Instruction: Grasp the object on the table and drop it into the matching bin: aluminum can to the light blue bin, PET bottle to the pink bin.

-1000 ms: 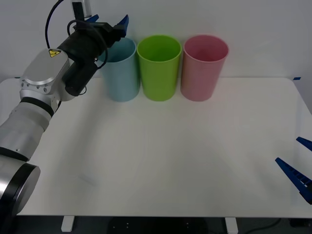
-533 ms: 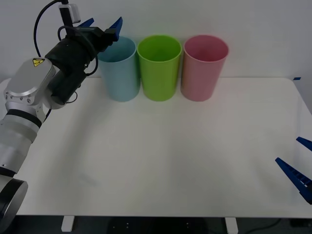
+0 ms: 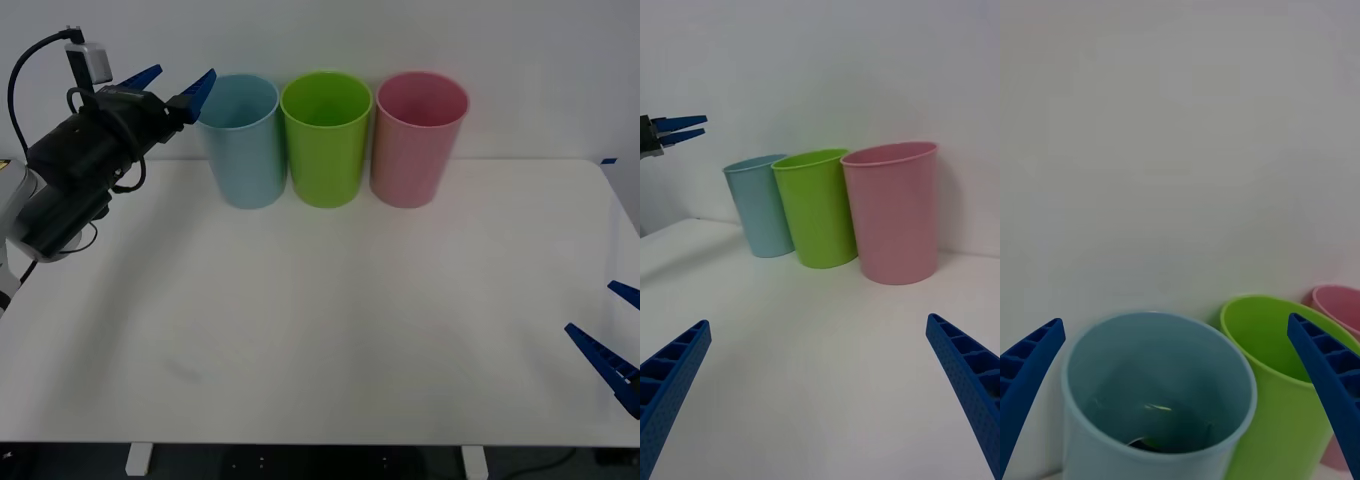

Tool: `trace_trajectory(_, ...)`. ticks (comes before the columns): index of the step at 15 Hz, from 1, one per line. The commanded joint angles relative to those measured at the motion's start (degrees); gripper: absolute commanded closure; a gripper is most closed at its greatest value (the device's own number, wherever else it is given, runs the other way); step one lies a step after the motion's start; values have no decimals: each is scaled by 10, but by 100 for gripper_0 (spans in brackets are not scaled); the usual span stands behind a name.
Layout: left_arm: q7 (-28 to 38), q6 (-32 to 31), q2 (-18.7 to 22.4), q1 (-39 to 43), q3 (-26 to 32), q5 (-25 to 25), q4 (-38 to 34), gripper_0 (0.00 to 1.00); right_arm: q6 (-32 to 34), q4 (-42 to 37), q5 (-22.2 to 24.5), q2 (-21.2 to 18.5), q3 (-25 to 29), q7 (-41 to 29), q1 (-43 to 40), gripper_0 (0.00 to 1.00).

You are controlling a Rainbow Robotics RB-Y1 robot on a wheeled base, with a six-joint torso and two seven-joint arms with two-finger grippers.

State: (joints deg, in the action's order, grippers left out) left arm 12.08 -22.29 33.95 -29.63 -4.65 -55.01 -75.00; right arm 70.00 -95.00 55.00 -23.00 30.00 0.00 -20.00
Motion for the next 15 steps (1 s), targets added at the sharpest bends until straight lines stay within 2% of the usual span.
trace_trajectory(1, -3, -48, 2, 51, 44, -14, -30, 0, 0, 0, 0, 0, 0, 0, 0, 0)
trace_trajectory(8, -2, -166, 2, 179, 149, -37, -114, 0, 0, 0, 0, 0, 0, 0, 0, 0)
trace_trajectory(15, 4, -318, 2, 258, 255, -64, -140, 0, 0, 0, 0, 0, 0, 0, 0, 0)
